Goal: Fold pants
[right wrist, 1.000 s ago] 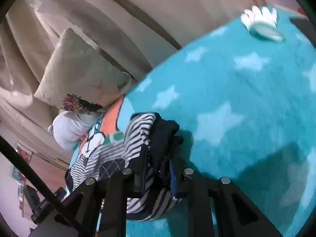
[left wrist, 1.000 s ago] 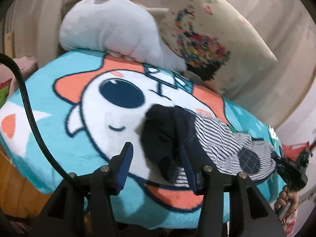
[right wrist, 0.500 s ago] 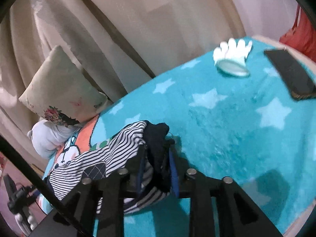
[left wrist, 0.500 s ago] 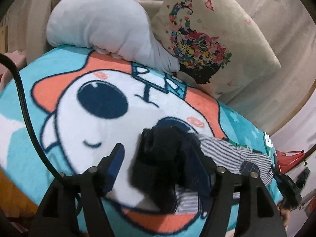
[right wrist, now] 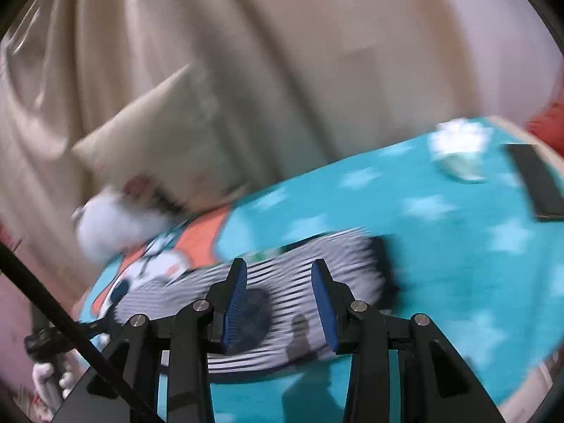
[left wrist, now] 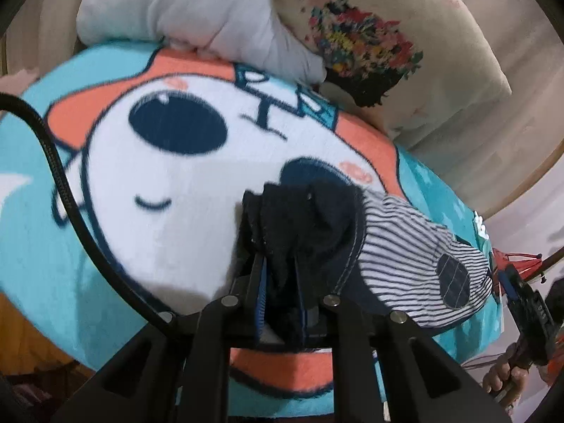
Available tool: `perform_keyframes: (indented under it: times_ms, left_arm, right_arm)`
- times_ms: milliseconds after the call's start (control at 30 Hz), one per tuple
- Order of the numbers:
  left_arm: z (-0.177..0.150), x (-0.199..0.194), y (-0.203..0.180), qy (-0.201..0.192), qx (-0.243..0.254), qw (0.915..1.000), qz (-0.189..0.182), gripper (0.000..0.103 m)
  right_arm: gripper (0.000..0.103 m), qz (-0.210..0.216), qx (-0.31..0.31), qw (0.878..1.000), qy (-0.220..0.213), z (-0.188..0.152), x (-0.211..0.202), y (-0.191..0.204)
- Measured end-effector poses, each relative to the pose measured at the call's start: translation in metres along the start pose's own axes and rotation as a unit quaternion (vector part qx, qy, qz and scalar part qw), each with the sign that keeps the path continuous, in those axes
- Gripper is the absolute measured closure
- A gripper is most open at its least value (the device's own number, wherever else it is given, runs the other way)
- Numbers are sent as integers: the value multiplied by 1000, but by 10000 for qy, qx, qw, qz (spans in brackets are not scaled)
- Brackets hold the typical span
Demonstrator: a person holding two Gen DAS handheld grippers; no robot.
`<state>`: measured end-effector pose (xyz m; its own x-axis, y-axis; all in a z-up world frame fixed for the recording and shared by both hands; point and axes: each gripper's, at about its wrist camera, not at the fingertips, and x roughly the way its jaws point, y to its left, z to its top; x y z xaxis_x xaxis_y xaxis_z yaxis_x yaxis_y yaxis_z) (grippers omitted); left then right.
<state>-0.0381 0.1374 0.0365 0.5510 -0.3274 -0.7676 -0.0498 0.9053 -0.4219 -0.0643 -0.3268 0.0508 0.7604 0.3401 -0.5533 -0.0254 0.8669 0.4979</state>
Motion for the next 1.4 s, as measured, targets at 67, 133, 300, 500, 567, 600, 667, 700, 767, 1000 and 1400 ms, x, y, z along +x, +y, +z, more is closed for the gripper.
perform_keyframes:
  times_ms: [67, 133, 300, 500, 567, 600, 667, 700, 767, 1000, 1400]
  left_arm:
    - [-2, 0, 7, -59, -169, 9997, -158, 85]
    - [-3, -1, 11, -89, -219, 9995, -204, 83]
    - [-7, -10, 12, -265, -27, 9990, -356, 81]
    - [-6, -48, 54, -828, -180, 9962, -185, 76]
    - [-4, -55, 73, -954, -372, 9947, -112, 74]
    - [-4, -57, 81, -996, -456, 9940, -78, 73]
    - [-2, -60, 99, -1038, -645, 9925, -45, 73]
    - [-3, -60, 104, -1041, -708, 9920, -42, 73]
    - [-4, -61, 115, -1040, -802, 9913, -42, 73]
    - [-6, -68, 131, -1083, -892, 9901, -107, 69]
    - [-6, -63, 76, -937, -298, 9951, -62, 58]
  right_arm:
    - [62, 397, -277, 9981, 370, -4, 23, 37]
    - [62, 819, -552, 9924, 738, -8, 43, 74]
    - [61, 1498, -1099, 9722, 1427, -16, 92, 159]
    - [36, 1784, -1921, 9476, 1826, -39, 113, 232]
    - [35, 1755, -2404, 9367, 1841, -57, 116, 256]
    - [34, 1691, -2565, 9332, 1863, -63, 120, 264]
    - [34, 1490, -2913, 9245, 1956, -81, 133, 278]
    - [35, 1339, -3050, 9226, 1944, -89, 139, 283]
    - [67, 1024, -3268, 9198, 1916, -101, 150, 289]
    - [47, 1415, -2810, 9249, 2136, -106, 158, 290]
    - [47, 955, -797, 9807, 1510, -45, 136, 147]
